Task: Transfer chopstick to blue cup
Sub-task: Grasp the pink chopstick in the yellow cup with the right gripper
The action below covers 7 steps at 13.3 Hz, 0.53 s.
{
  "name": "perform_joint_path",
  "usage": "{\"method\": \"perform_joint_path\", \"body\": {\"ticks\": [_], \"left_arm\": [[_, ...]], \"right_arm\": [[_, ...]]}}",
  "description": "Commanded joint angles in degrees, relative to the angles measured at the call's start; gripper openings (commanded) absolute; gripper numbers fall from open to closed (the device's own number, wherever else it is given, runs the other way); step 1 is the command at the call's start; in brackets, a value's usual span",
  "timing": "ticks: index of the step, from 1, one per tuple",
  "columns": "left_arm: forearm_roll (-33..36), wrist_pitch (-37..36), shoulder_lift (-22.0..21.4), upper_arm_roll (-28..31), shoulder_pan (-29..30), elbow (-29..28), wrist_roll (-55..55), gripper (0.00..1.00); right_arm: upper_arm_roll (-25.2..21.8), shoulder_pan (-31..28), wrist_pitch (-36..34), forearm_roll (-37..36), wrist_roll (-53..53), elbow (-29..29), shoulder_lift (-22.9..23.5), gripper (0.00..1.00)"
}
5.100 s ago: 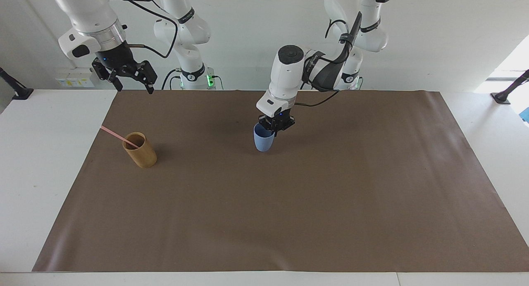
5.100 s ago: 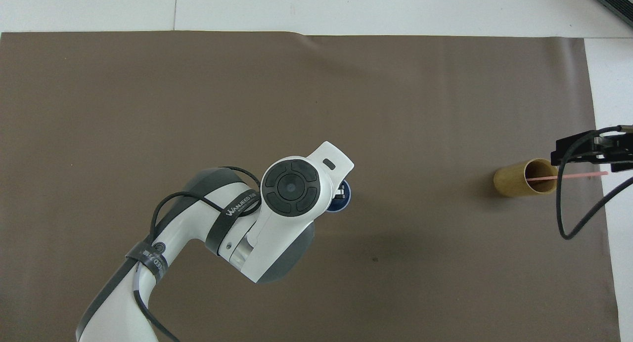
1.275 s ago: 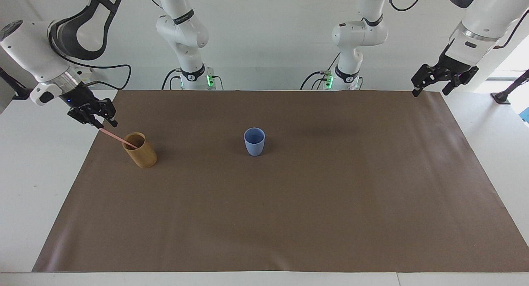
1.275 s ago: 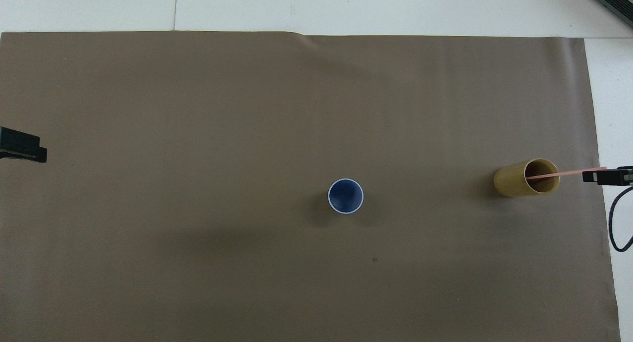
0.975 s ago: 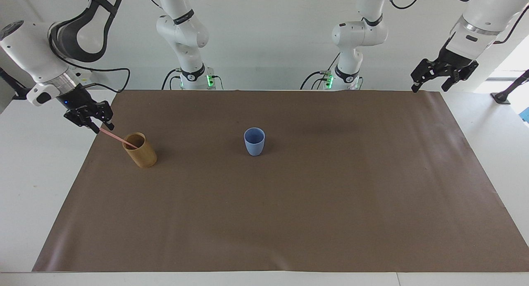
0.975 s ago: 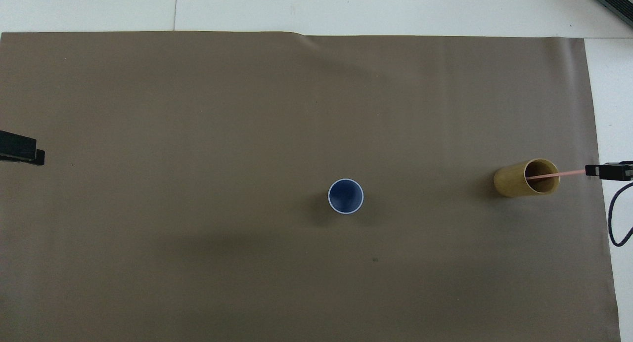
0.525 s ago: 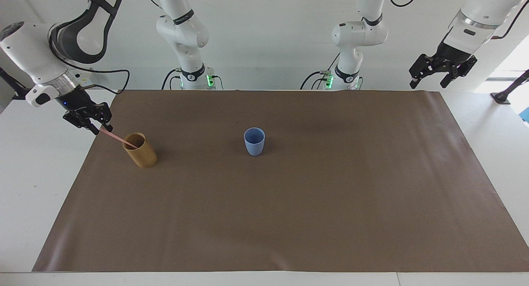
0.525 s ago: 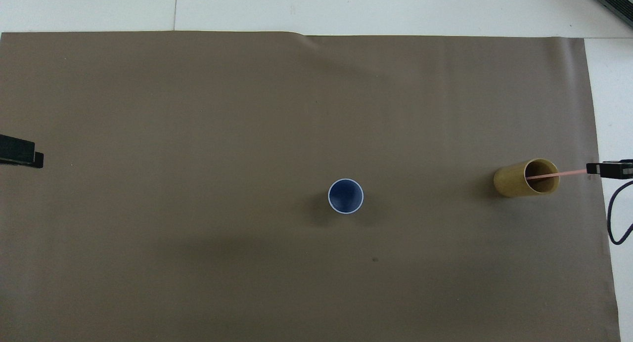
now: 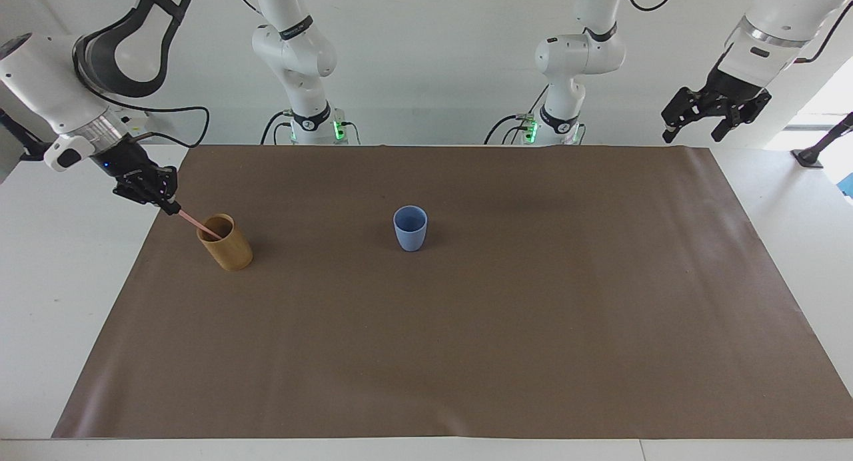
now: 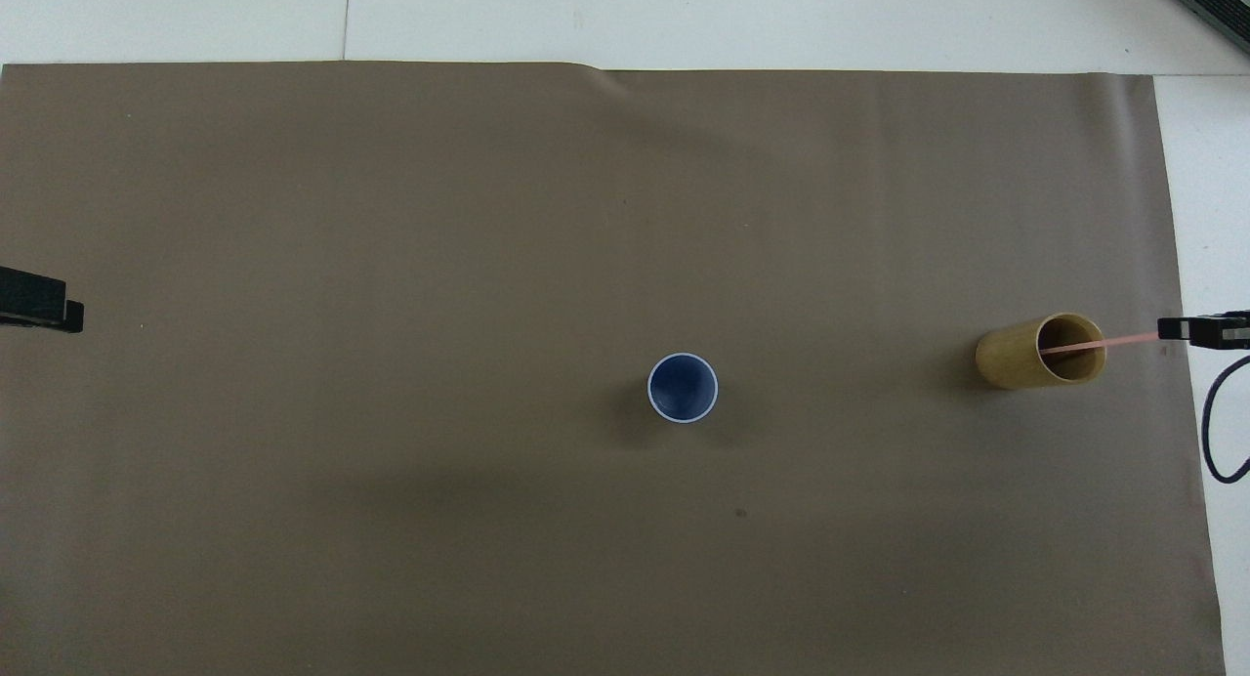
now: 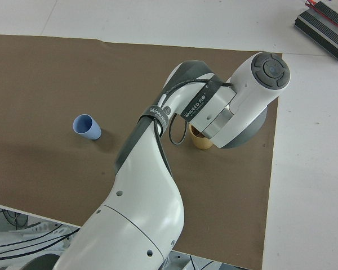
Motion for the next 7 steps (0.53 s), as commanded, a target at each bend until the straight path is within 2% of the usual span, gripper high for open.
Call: {"method": "perform_joint_path", "body": {"ticks": [1,5,7], "left_arm": [[-0.71,-1.07,-0.45,-0.27,0.74,0.13,0.20,1.00],[-0.71,-1.07,-0.45,-0.27,0.82,0.13,0.20,1.00],[-0.71,-1.07,-0.45,-0.27,0.82,0.13,0.20,1.00]], "right_arm": [[0.32,-0.46,-3.93,1.70,1.56,2.18,0.00,0.00],[2.51,1.55,-11.31,-1.53,14.03,9.46,-1.58,0.00],[2.69,5.23,-11.85,-11.69,16.42,10.97,-4.12,0.00]]}}
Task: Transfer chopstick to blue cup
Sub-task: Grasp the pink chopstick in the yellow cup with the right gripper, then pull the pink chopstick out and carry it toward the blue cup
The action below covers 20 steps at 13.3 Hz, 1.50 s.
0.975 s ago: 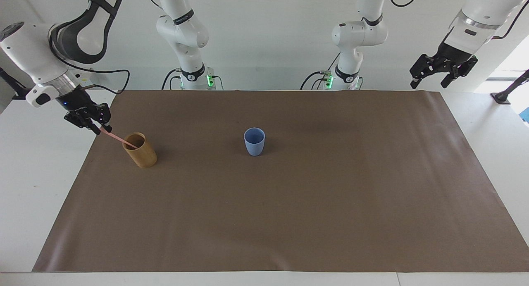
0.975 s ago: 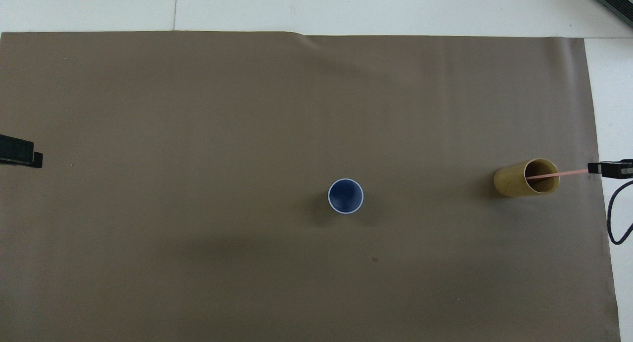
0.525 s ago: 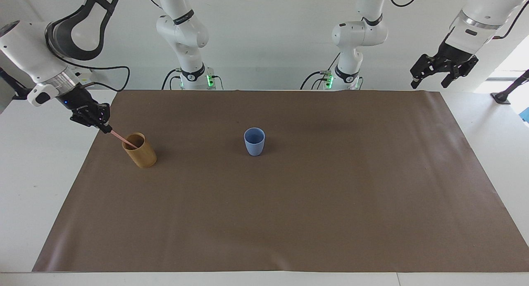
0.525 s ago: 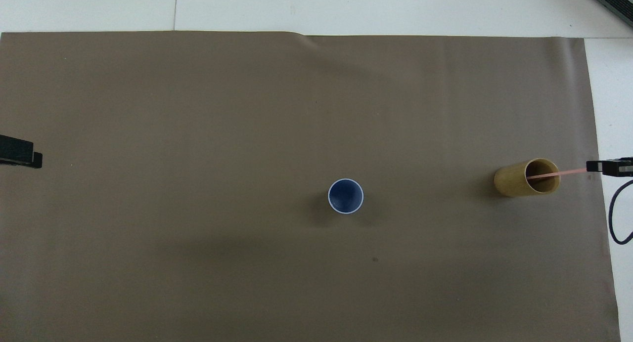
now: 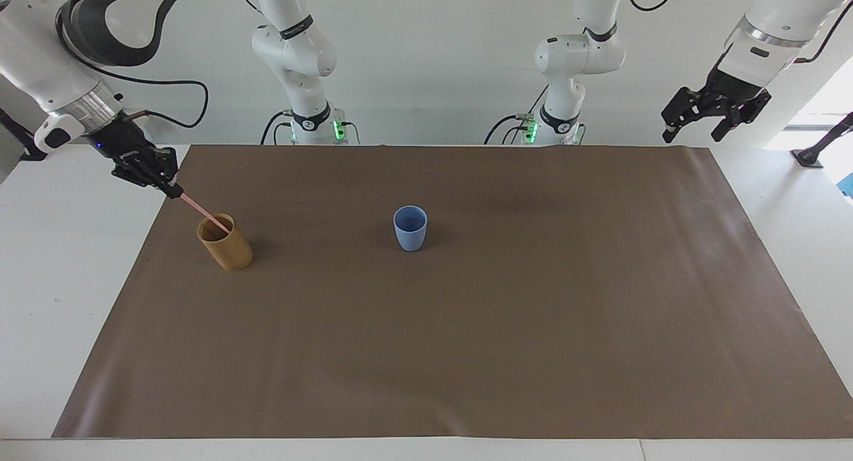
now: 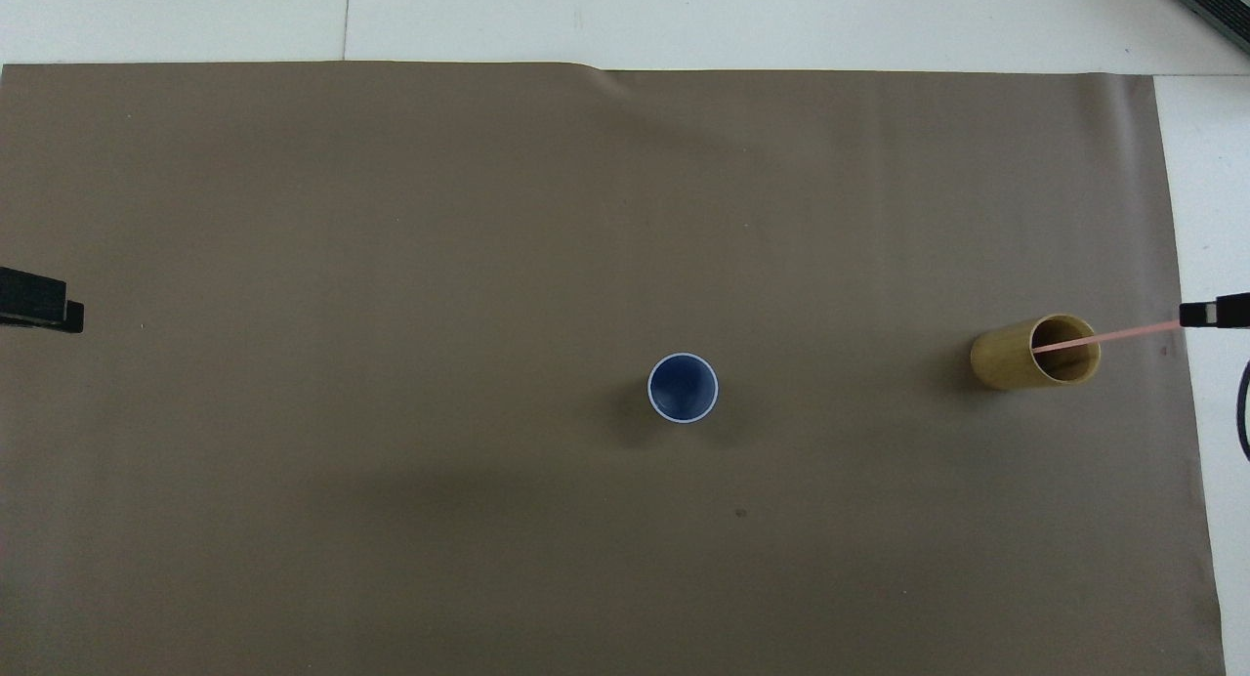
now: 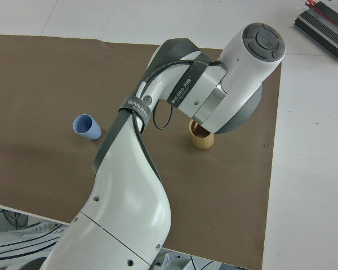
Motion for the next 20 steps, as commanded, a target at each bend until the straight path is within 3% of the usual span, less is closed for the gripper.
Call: {"method": "perform_joint_path", "body": {"ticks": [1,5,9,11,13,20], "left_arm": [[-0.71,-1.05,-0.45,-0.27,0.82,0.13,0.20,1.00],[-0.71,-1.05,-0.45,-0.27,0.82,0.13,0.20,1.00],[-0.71,-1.05,-0.45,-0.27,0.82,0.13,0.20,1.00],[-0.71,-1.05,-0.45,-0.27,0.82,0.13,0.20,1.00],[-0.71,-1.05,-0.45,-0.27,0.82,0.13,0.20,1.00],[-0.71,-1.05,-0.45,-0.27,0.82,0.13,0.20,1.00]], "right_arm": [[0.64,5.34,-1.66,-11.77,4.53,1.44,-3.35,0.00],[3.88,9.58,-3.59,-19.19,10.50,1.53,-7.05,0.00],[13.71,9.76,-3.34,-18.14,21.64,4.33,-8.29,0.00],[18.37,9.67,-1.94,-14.31,28.15,5.31,-8.03,0.00],[19.79,9.93,0.17,-6.40,32.91,5.22,-8.03,0.00],[20.77,20.38,3.34,-5.84,36.97,2.95,-6.62,0.00]]}}
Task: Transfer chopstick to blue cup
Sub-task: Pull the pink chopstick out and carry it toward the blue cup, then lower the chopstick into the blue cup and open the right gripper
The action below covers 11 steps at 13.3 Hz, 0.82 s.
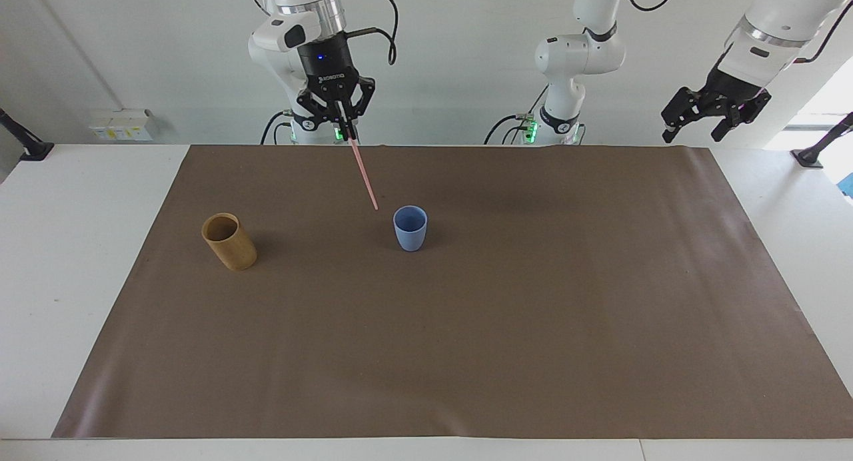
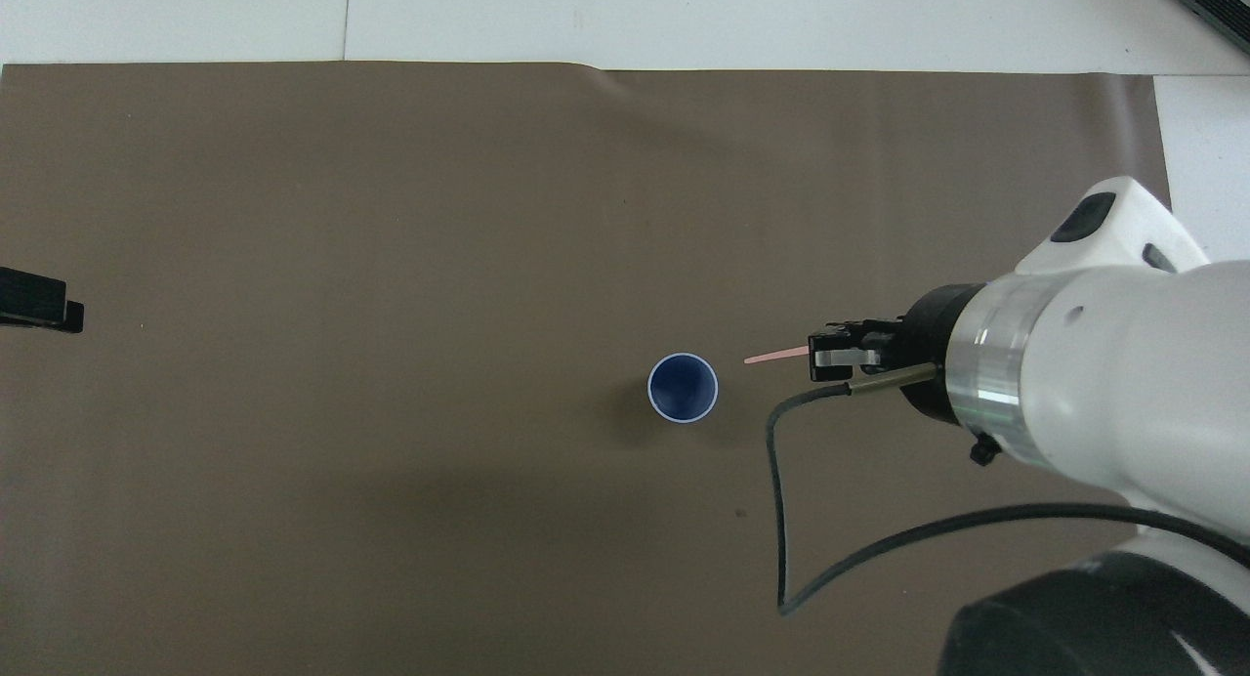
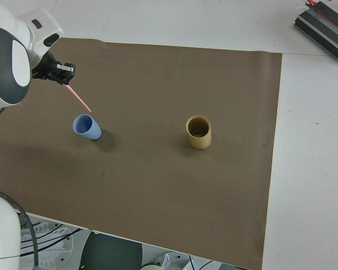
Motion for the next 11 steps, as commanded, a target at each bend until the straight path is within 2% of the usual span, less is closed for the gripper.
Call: {"method": "perform_joint_path", "body": {"ticks": [1,3,6,11], "left_arm": [[-0.71,-1.04,-0.45,-0.27,0.82,0.13,0.20,1.00],[-0.71,-1.04,-0.45,-0.27,0.82,0.13,0.20,1.00],[-0.71,-1.04,-0.45,-0.27,0.74,0.13,0.20,1.00],[-0.71,-1.04,-0.45,-0.27,0.82,0.13,0.20,1.00]], "right_arm": [[0.00,1.56,1.98,1.02,0.08,-2.27,0.42,0.00],[-0.09,3.57,2.69,0.93,-0.19,-4.64,0.42,0.00],[-0.09,6.38,10.67,0.23,-0.37,-9.13,0.95,0.00],[0.00,7.01,14.56,-0.21,-7.75,-13.44,1.92,0.00]]}}
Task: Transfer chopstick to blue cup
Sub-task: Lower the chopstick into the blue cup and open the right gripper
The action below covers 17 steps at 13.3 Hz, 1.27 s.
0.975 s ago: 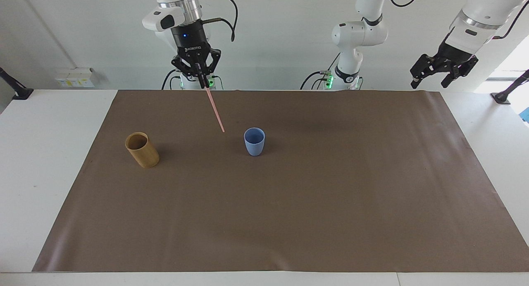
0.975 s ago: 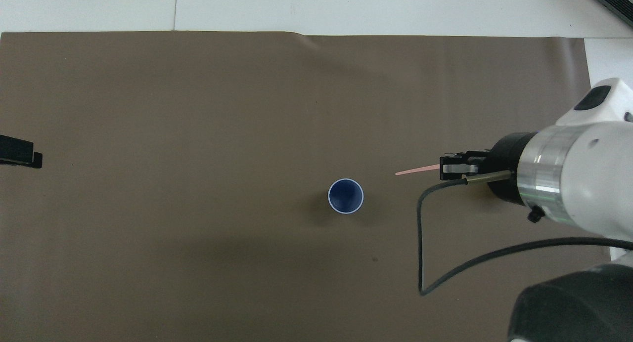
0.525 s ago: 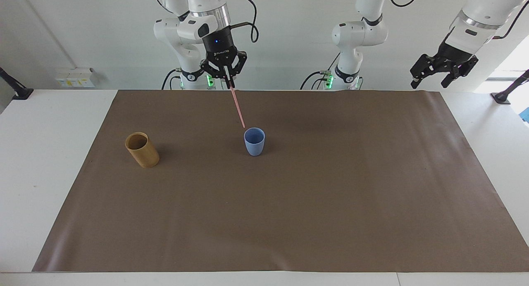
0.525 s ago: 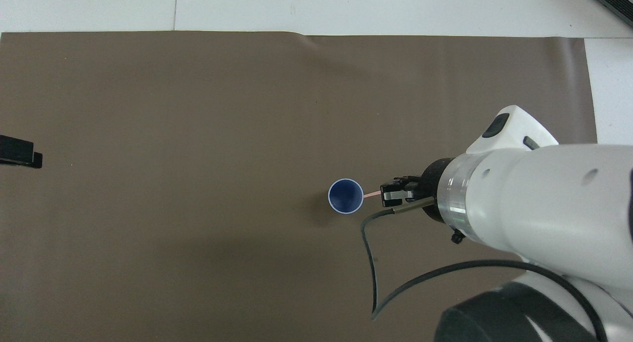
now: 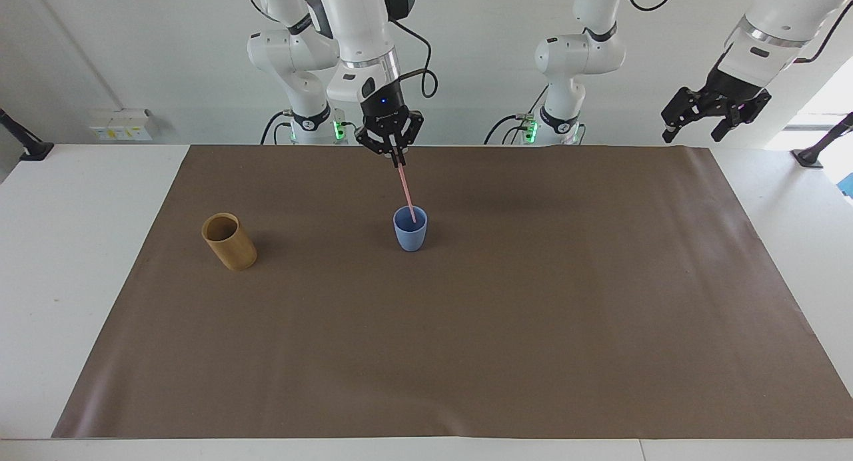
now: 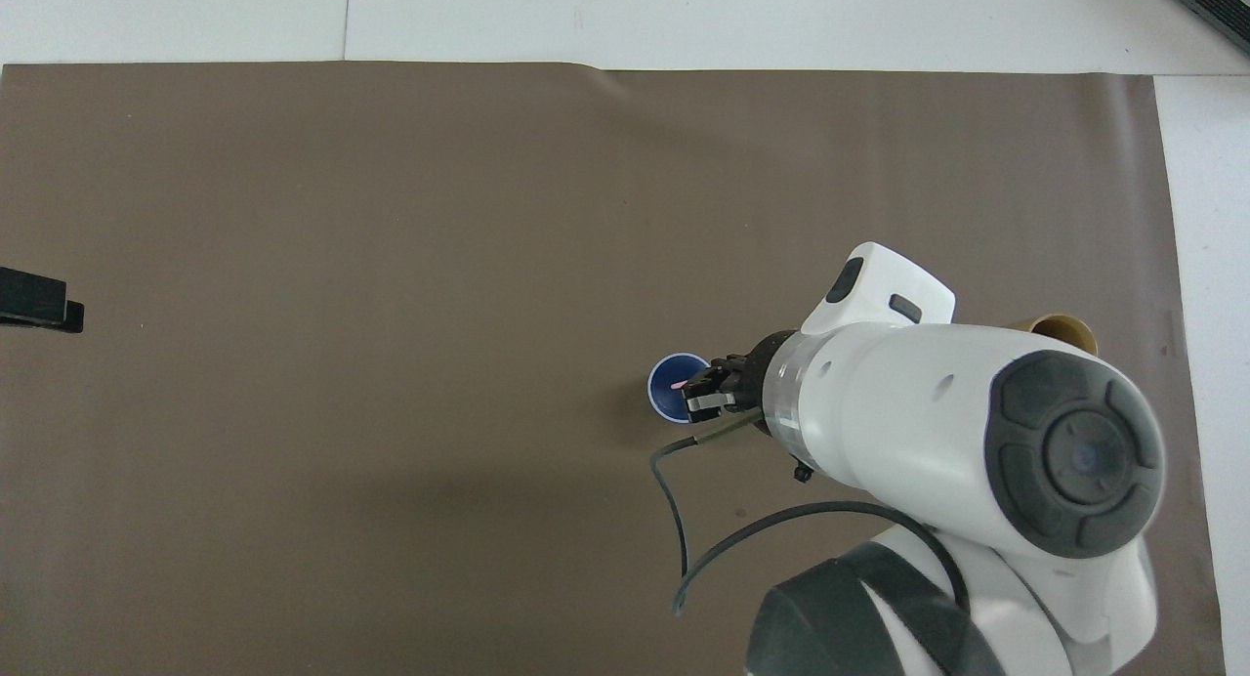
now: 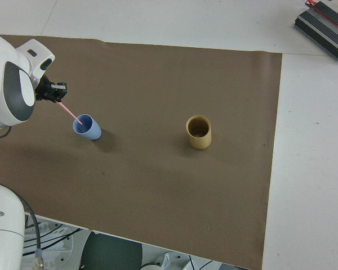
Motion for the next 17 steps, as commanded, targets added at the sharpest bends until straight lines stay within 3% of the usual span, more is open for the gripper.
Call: {"method": "perform_joint_path", "body": {"ticks": [1,7,9,10,11,14,17], "left_arm": [[-0.71,-1.03,-0.45,-0.27,0.82,0.13,0.20,1.00],[-0.71,-1.03,-0.45,-0.27,0.82,0.13,0.20,1.00],[-0.71,-1.03,-0.45,-0.27,0.82,0.13,0.20,1.00],[-0.71,-1.03,-0.45,-0.27,0.82,0.13,0.20,1.00],[-0.71,-1.03,-0.45,-0.27,0.82,0.13,0.20,1.00],[-0.71,-1.03,-0.45,-0.27,0.82,0.13,0.20,1.00],[-0.71,-1.03,-0.45,-0.27,0.82,0.13,0.20,1.00]], "right_arm": [[-0.12,-0.09,1.71,-0.03,-3.04,-2.52,-0.49,0.00],[-0.13,1.06,3.46,-0.03,-5.86,-6.74,-0.40,0.00],[-0.13,1.14,4.17,-0.03,-5.42,-6.83,-0.23,0.24],[-0.13,1.06,4.17,-0.03,-5.16,-6.74,-0.14,0.32],[-0.13,1.14,4.25,-0.03,-5.07,-6.57,-0.05,0.54],[-0.13,1.06,4.17,-0.03,-5.07,-5.87,0.39,0.62],[-0.48,-1.65,3.29,-0.03,-4.98,-2.89,-0.22,0.94]]}}
